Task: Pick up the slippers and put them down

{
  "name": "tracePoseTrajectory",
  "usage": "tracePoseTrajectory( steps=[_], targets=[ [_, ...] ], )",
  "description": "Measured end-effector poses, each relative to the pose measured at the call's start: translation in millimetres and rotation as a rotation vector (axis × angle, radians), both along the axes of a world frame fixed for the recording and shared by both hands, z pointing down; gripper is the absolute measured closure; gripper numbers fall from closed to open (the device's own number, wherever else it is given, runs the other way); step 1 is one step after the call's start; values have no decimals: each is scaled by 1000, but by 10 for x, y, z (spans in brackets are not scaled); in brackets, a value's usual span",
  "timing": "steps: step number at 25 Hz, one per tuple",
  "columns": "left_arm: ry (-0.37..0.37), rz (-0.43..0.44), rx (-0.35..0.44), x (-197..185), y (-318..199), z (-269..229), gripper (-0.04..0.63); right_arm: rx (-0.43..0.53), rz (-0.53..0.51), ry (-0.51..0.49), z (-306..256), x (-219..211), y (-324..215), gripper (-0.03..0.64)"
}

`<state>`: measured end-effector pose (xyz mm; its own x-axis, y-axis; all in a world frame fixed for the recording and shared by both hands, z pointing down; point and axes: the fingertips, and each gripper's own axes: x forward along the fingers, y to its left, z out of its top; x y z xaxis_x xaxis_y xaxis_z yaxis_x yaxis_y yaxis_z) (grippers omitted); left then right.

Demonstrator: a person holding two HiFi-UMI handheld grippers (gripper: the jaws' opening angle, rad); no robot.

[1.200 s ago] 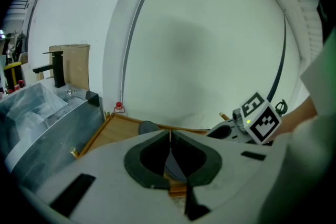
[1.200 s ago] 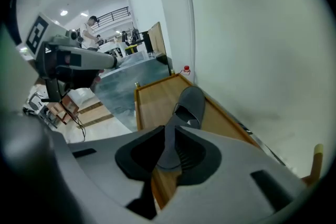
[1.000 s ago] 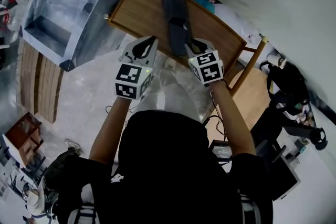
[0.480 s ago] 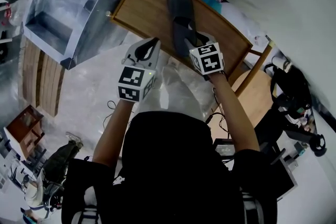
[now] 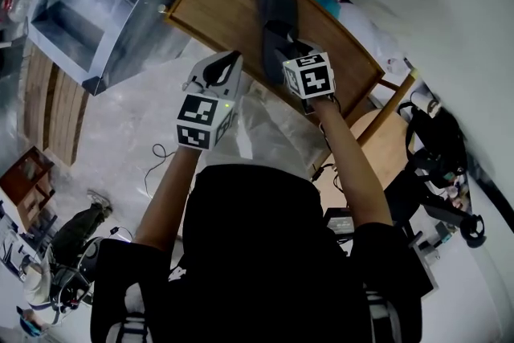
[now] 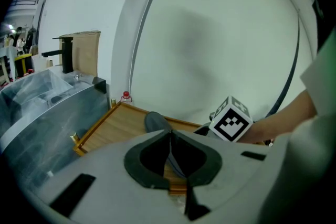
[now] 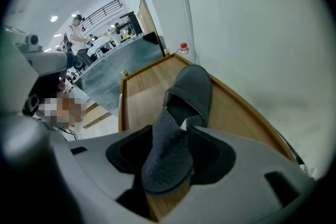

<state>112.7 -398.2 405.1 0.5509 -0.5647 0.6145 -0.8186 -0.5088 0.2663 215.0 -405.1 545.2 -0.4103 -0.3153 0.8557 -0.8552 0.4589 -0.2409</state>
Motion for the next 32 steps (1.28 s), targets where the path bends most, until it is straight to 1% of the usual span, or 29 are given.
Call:
tracePoseTrajectory(
  steps=[6,12,20,23,26,32],
  targets=[
    [-2,-23,9,-87,-10,-4,583,-38,30,5,113,22,-21,420],
    [-16,-32,-7,-172,56,73,583,-53,42,20,191,22,-31,424],
    [-21,-14,-8,-159,87,129,583,-52,33,52,243,21,-7,485],
    [-23,-11,-9,-165,90,141,583,-41,17,87,243,38,3,524],
    [-23,-3,-11,-183,94,147,583,-26,10,112,221,45,4,548],
    [-21,19,-8,-186,120,128,583,-7,9,115,143,59,38,581]
  ],
)
